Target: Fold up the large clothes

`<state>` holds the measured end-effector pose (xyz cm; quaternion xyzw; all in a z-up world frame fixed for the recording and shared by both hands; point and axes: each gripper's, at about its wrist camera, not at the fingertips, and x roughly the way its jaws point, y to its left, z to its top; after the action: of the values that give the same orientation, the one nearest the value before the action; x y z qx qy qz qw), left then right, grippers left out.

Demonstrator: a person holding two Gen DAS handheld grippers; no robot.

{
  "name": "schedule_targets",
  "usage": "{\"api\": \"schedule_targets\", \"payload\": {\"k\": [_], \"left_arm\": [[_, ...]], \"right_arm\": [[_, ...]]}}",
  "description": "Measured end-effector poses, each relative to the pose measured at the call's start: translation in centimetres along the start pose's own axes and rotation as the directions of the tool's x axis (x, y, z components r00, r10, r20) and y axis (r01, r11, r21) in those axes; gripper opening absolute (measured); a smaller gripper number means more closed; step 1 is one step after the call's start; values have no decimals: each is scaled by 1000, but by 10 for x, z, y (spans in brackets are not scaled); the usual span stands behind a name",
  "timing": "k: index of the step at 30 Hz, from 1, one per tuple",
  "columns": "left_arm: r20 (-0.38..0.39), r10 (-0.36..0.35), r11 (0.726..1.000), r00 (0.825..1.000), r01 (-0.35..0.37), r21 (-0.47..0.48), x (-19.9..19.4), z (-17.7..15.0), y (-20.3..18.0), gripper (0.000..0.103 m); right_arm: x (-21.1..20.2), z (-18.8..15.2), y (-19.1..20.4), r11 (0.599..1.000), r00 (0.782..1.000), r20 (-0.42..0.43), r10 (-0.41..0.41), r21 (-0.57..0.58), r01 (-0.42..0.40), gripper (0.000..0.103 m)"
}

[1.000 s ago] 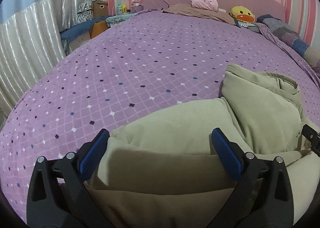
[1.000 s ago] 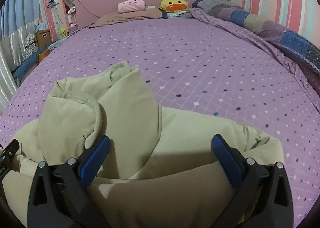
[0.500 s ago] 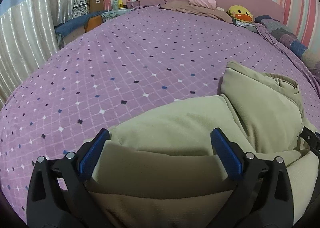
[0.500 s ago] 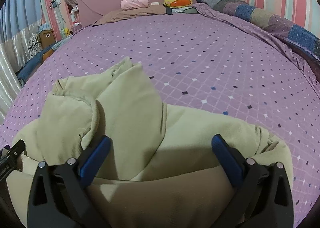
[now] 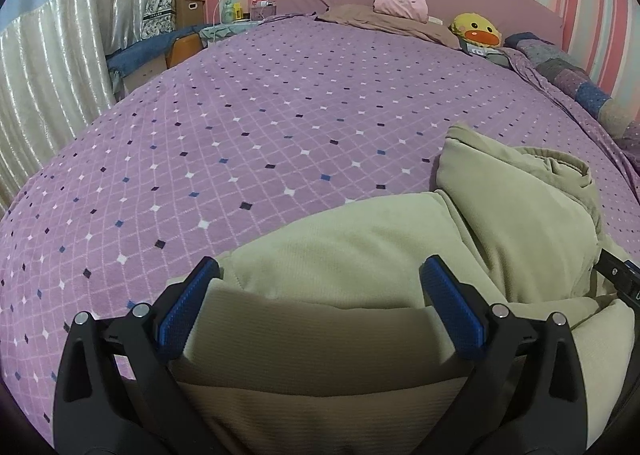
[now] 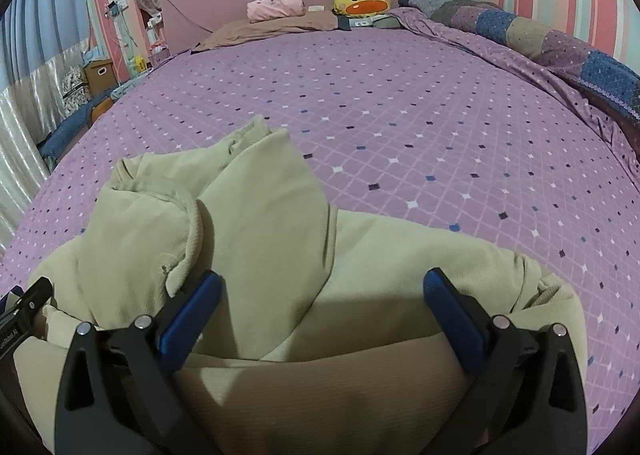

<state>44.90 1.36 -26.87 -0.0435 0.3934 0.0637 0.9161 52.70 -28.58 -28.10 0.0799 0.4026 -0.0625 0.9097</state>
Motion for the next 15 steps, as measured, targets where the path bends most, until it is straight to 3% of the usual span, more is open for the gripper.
{"api": "schedule_targets", "payload": {"k": [7, 12, 15], "left_arm": [[10, -8, 1000, 1000, 8, 0, -1, 0, 0, 100], [50, 19, 1000, 999, -19, -8, -5, -2, -3, 100], [32, 49, 999, 998, -49, 2, 0, -1, -7, 100]], "right_arm": [[-3, 0, -4, 1000, 999, 18, 29, 9, -29, 102], [-1, 0, -1, 1000, 1000, 28, 11, 3, -11, 102], [5, 1, 3, 1000, 1000, 5, -15, -10, 15, 102]]}}
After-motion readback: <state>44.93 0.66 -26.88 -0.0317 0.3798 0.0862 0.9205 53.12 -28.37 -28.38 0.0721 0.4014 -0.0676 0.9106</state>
